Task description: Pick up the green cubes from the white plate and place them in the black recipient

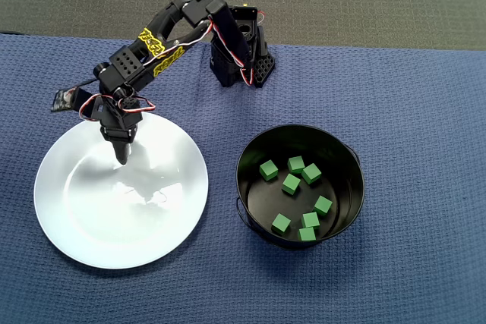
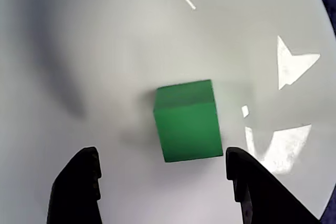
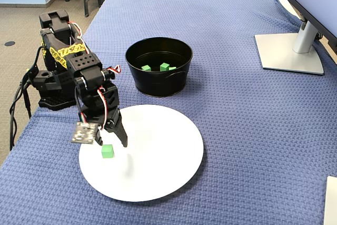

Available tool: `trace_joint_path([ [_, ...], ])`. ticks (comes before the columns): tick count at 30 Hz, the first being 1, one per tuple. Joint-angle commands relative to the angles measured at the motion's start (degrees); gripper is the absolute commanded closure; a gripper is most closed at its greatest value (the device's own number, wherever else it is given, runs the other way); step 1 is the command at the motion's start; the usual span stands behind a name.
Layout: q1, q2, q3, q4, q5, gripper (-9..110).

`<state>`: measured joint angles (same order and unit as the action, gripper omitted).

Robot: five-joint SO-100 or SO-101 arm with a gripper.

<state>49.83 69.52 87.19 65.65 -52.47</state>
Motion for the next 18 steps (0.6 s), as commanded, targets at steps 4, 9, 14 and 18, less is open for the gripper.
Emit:
trace_joint_path([
  [4, -1.23, 3.69, -0.44, -2.72, -15.64, 76],
  [9, -1.23, 2.46, -1.58, -2.46, -17.75, 76],
  [14, -0.44, 2.37, 0.44, -4.22, -18.11, 77],
  [18, 0.7, 1.85, 1.05, -5.36, -18.72, 79],
])
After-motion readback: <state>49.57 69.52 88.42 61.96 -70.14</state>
